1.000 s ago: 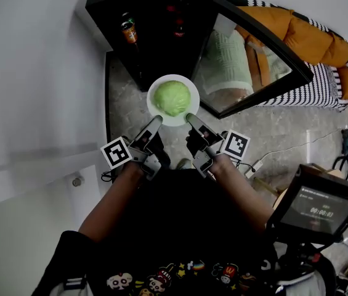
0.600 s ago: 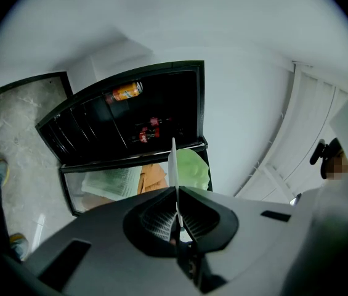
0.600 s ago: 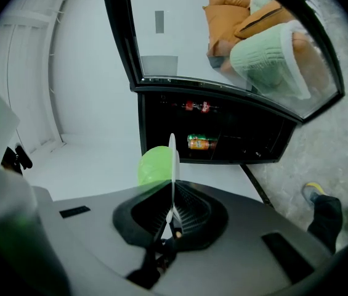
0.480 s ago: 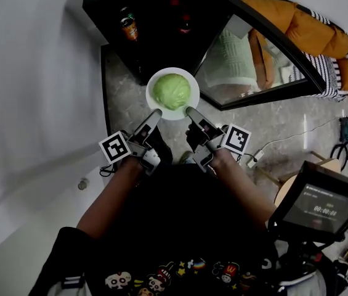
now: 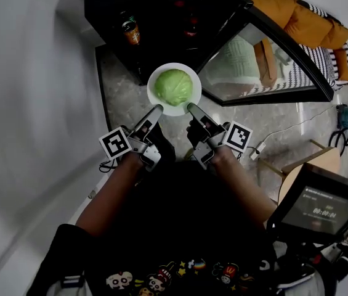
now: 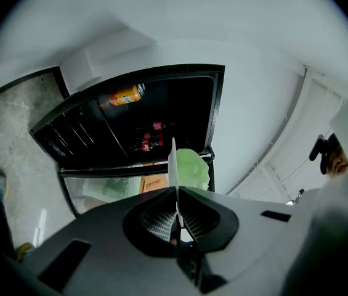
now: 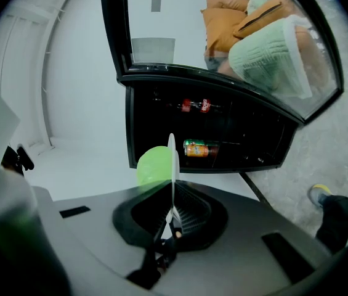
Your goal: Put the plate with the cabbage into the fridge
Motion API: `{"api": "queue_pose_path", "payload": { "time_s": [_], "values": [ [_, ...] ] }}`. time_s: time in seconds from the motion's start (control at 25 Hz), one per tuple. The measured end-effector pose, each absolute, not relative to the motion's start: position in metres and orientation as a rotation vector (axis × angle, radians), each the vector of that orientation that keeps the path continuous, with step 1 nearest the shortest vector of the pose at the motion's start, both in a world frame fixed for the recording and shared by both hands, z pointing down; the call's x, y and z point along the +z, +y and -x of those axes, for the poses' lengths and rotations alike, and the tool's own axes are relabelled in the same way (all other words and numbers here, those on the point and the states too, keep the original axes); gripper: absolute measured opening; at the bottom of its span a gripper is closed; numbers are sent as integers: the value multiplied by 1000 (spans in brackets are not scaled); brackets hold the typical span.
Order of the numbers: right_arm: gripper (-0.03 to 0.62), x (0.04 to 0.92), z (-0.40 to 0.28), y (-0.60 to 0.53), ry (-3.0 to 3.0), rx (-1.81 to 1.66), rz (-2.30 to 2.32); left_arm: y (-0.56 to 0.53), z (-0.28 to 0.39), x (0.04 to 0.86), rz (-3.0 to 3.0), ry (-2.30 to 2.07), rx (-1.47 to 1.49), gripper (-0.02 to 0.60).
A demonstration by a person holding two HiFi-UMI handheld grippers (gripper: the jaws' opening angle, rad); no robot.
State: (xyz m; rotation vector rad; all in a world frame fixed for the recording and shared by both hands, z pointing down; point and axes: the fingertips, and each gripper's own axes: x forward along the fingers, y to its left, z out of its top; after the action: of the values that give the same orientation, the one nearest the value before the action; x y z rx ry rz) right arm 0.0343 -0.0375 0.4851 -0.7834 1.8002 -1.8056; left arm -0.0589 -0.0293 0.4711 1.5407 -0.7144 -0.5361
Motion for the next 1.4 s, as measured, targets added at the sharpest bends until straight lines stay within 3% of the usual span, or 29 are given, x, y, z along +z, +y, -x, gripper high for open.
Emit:
{"api": "queue_pose_path", "payload": {
  "time_s": [0.96, 1.4],
  "values": [
    [18, 484, -33, -31, 1724, -1920, 846, -23, 60, 472, -1431, -737, -477, 12],
    [18, 473, -28, -40, 1892, -1854, 804, -24, 65, 466, -1496, -759, -595, 14]
  ]
}}
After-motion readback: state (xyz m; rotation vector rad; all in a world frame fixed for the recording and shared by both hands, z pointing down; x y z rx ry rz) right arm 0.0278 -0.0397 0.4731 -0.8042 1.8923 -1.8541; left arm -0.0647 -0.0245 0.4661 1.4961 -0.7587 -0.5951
